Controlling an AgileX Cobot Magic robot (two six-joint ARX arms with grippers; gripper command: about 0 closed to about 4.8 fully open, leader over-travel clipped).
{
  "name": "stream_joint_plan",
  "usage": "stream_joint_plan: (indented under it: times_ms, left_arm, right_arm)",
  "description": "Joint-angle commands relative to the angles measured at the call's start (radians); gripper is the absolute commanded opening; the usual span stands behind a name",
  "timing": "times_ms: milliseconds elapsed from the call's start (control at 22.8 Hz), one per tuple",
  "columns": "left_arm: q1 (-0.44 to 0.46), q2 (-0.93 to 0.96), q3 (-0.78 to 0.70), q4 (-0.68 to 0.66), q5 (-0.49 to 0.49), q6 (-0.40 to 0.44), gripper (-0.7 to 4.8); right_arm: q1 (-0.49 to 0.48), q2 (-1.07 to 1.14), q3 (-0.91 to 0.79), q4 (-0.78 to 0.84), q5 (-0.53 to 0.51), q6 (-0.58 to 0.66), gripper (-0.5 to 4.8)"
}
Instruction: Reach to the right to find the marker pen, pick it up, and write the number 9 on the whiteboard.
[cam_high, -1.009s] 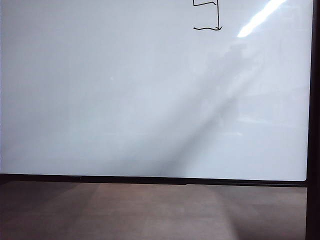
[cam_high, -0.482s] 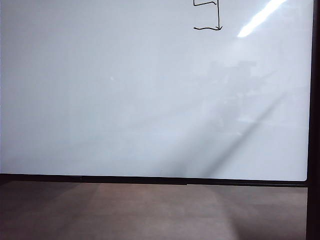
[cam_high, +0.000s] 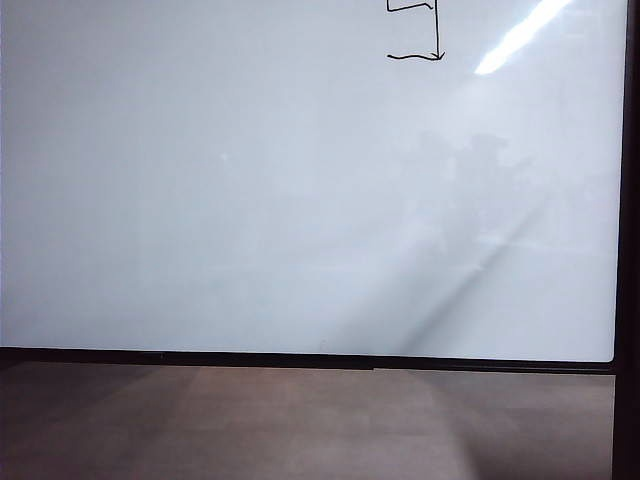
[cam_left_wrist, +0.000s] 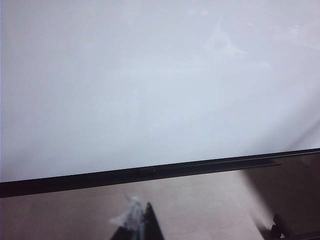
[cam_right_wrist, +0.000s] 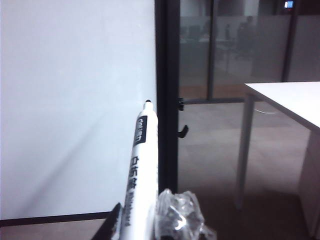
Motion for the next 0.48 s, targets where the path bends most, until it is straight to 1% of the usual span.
stream_joint_plan:
  times_ms: [44,482]
  left_arm:
    - [0.0,0.001,0.001,0.013,0.001,-0.003,-0.05]
    - [0.0,0.001,0.001,0.013,0.001,-0.003,-0.05]
  right_arm:
    - [0.009,-0.002,-0.013,0.032,-0.006,0.01,0.04]
    - [0.05,-0.002,-0.03,0.018,-0.006,0.026,0.04]
